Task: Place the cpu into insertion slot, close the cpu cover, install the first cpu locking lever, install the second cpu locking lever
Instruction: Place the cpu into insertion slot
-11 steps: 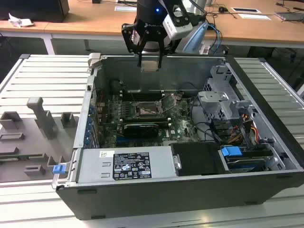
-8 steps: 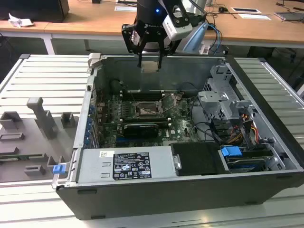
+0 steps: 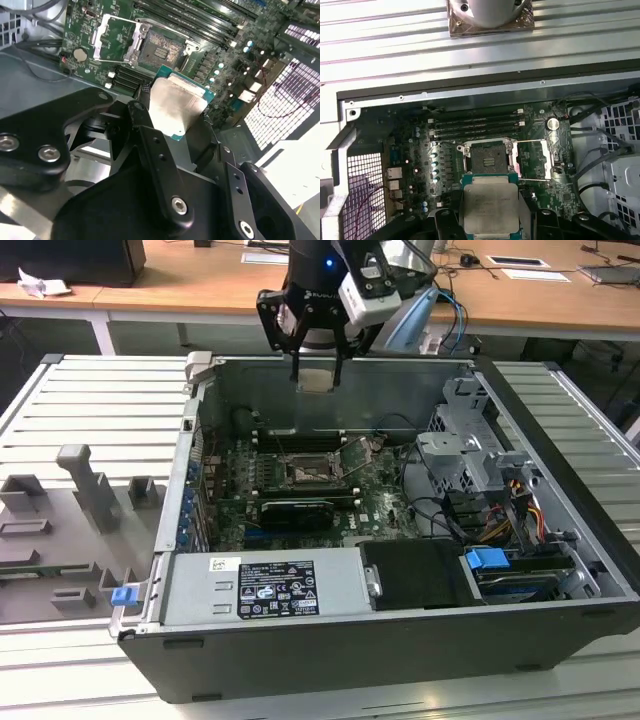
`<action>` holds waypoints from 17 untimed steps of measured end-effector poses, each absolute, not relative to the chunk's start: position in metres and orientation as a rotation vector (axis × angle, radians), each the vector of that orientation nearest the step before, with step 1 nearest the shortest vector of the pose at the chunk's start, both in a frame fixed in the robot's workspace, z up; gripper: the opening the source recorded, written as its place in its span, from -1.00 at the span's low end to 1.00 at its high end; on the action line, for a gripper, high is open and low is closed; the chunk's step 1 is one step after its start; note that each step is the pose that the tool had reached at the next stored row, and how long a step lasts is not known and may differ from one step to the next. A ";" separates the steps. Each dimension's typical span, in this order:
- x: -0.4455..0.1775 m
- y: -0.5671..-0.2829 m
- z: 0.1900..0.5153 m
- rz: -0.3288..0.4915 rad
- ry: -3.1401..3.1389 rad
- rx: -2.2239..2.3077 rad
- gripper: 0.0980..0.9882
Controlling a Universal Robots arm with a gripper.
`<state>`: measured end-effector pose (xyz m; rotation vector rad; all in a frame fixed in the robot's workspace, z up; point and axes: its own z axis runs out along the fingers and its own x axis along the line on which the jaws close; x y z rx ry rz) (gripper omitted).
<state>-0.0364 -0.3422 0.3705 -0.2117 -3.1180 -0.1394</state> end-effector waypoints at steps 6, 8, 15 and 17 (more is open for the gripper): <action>-0.036 -0.342 0.369 -0.140 -3.111 -0.329 -0.03; -0.036 -0.342 0.369 -0.140 -3.111 -0.331 -0.03; -0.036 -0.342 0.367 -0.140 -3.110 -0.341 -0.03; -0.036 -0.342 0.367 -0.140 -3.110 -0.342 -0.03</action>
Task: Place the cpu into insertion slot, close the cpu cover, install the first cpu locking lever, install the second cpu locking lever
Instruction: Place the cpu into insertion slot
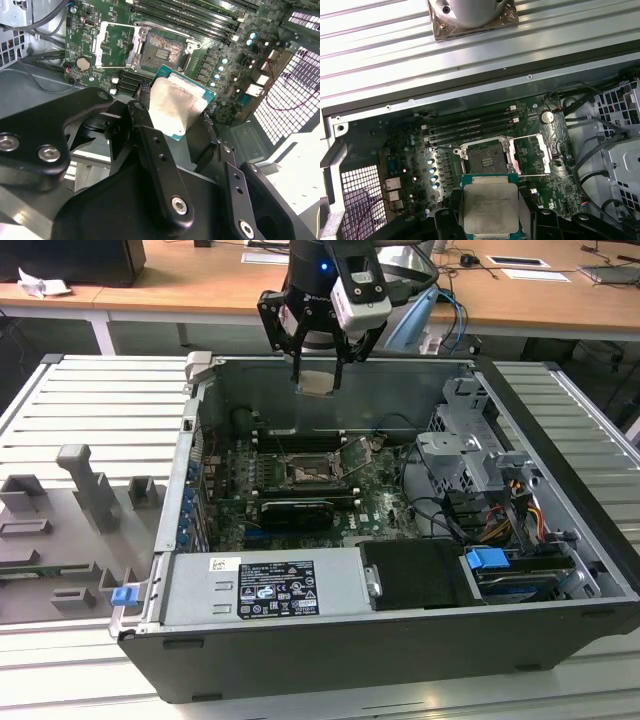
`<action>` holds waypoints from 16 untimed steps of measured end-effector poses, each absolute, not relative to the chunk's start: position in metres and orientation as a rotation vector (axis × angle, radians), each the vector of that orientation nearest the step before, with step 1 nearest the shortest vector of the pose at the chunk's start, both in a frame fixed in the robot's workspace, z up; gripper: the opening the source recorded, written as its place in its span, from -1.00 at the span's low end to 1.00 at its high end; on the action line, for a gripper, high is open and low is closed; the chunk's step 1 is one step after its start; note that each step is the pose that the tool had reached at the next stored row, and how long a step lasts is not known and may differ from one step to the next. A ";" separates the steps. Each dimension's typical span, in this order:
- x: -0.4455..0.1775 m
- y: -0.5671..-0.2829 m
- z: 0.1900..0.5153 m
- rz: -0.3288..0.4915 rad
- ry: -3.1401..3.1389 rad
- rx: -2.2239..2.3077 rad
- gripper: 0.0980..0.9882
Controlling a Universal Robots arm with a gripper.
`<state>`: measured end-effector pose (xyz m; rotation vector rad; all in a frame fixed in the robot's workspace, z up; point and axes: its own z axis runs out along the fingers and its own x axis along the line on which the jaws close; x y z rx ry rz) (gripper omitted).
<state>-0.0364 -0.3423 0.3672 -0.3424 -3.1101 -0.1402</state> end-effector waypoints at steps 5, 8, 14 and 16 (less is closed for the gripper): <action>-0.036 -0.342 0.367 -0.140 -3.110 -0.347 -0.03; -0.036 -0.342 0.366 -0.140 -3.109 -0.352 -0.03; -0.036 -0.342 0.366 -0.140 -3.109 -0.361 -0.03; -0.036 -0.342 0.366 -0.140 -3.108 -0.364 -0.03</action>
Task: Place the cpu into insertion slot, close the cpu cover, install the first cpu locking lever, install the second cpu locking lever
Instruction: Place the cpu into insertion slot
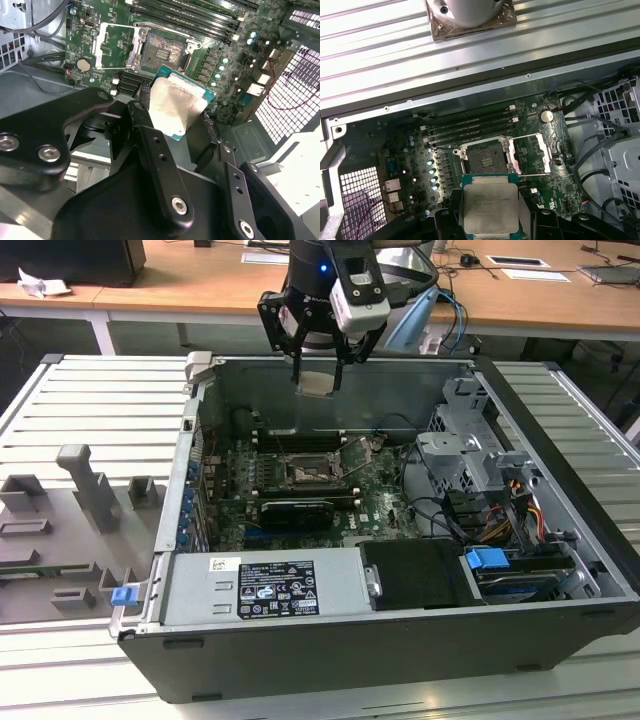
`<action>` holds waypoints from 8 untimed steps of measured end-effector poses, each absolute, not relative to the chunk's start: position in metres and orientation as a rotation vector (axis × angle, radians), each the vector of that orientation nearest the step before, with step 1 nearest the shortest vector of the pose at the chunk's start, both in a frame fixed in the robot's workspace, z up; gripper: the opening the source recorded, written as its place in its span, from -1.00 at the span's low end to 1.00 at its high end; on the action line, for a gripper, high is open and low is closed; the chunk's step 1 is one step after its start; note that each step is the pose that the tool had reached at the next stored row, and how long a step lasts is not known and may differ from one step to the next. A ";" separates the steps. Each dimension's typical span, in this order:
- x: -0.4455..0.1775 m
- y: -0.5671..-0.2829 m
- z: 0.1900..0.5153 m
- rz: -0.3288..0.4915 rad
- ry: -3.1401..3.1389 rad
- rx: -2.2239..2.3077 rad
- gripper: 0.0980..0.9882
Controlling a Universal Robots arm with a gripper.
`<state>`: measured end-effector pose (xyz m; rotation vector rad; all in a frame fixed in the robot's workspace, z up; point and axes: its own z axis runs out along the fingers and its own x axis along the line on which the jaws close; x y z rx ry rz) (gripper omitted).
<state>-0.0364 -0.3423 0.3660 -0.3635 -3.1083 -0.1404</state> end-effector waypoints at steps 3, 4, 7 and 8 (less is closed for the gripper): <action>-0.036 -0.342 0.366 -0.140 -3.108 -0.367 -0.03; -0.036 -0.342 0.366 -0.140 -3.108 -0.369 -0.03; -0.036 -0.342 0.366 -0.140 -3.107 -0.373 -0.03; -0.036 -0.342 0.365 -0.140 -3.107 -0.376 -0.03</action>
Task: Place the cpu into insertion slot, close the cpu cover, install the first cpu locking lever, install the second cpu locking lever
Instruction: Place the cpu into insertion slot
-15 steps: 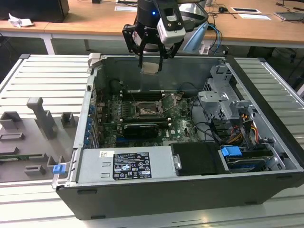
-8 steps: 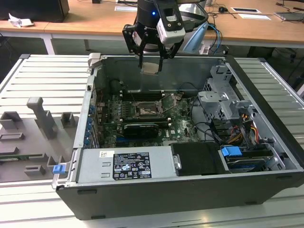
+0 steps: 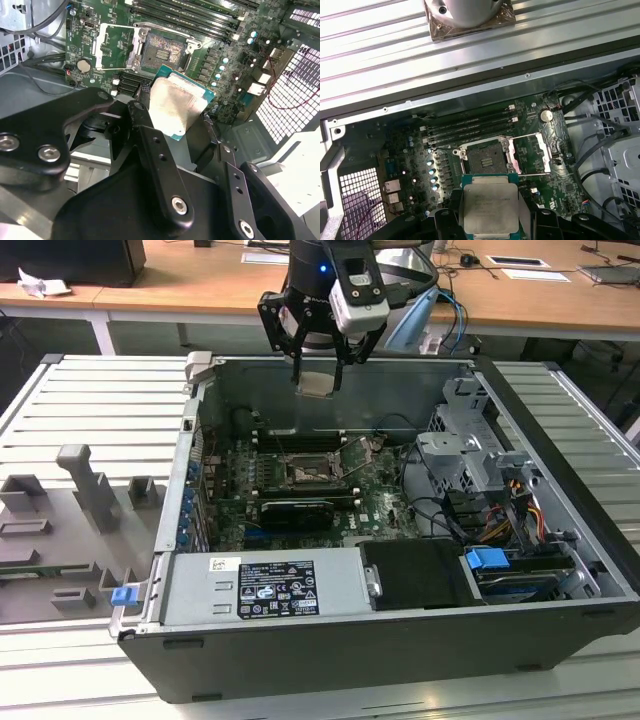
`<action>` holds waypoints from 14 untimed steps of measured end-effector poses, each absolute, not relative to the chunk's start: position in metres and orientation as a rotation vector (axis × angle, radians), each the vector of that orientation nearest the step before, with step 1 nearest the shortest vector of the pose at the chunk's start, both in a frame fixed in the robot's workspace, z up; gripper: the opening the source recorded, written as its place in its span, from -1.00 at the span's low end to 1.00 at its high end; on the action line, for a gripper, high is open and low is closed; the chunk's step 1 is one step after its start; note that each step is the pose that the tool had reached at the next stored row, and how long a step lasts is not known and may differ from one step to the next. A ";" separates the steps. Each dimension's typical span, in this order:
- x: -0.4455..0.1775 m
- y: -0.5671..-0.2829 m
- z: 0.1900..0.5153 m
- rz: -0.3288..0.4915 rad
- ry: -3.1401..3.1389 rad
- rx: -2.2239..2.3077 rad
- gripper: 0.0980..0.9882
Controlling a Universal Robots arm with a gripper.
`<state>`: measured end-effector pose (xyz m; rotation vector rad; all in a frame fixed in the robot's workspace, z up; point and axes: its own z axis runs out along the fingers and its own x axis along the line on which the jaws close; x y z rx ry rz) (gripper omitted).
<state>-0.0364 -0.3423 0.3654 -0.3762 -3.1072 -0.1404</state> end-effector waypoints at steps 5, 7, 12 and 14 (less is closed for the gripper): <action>-0.036 -0.342 0.365 -0.141 -3.107 -0.383 -0.03; -0.036 -0.342 0.365 -0.140 -3.106 -0.386 -0.03; -0.036 -0.342 0.365 -0.140 -3.106 -0.393 -0.03; -0.036 -0.342 0.364 -0.141 -3.105 -0.398 -0.03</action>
